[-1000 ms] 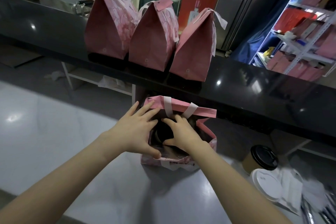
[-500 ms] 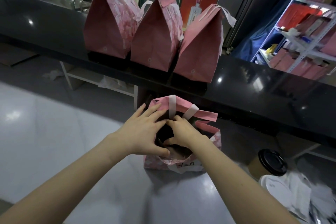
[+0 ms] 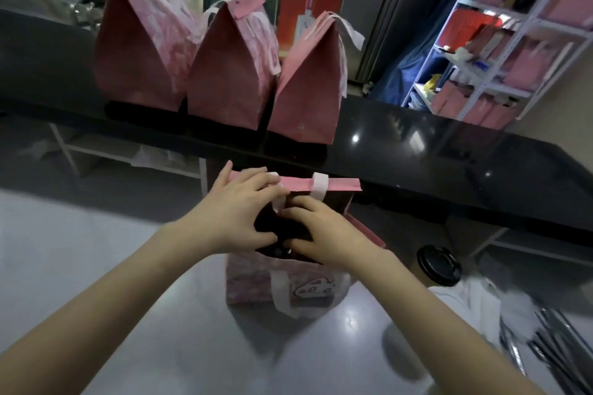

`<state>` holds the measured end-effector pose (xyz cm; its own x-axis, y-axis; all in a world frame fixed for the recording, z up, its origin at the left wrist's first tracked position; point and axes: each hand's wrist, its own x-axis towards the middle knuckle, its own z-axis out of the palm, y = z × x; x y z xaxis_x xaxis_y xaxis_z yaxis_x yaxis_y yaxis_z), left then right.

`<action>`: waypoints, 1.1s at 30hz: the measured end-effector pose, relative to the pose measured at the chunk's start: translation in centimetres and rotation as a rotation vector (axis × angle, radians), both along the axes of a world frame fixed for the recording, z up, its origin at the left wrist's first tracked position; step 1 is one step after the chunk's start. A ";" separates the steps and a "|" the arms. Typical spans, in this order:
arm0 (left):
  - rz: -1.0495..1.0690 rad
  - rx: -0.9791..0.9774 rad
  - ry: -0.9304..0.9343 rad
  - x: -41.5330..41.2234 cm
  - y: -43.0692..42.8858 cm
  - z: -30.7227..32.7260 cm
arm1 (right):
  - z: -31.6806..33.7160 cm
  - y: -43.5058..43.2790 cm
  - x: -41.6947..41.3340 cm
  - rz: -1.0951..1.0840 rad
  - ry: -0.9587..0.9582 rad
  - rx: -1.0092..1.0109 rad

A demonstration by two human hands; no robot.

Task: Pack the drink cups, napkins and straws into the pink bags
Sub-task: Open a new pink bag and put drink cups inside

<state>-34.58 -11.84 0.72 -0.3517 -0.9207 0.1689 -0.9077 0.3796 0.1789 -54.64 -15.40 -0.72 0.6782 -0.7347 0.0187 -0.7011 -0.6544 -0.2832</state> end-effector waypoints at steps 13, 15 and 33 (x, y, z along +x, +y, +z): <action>0.009 0.087 -0.088 -3.6 -1.6 -2.5 | -2.5 5.2 -21.6 -0.649 0.336 0.037; 0.011 0.076 -0.153 -4.0 -1.0 -2.6 | -4.0 5.8 -23.0 -0.691 0.394 0.123; 0.178 -0.149 -0.152 -7.3 5.3 -3.0 | 4.3 8.2 -19.7 -0.461 -0.128 -0.073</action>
<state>-41.90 -6.57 -2.33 -0.2180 -0.9392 0.2653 -0.9747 0.2234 -0.0101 -74.33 -7.19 3.60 0.2709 -0.9518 0.1439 -0.8852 -0.3050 -0.3513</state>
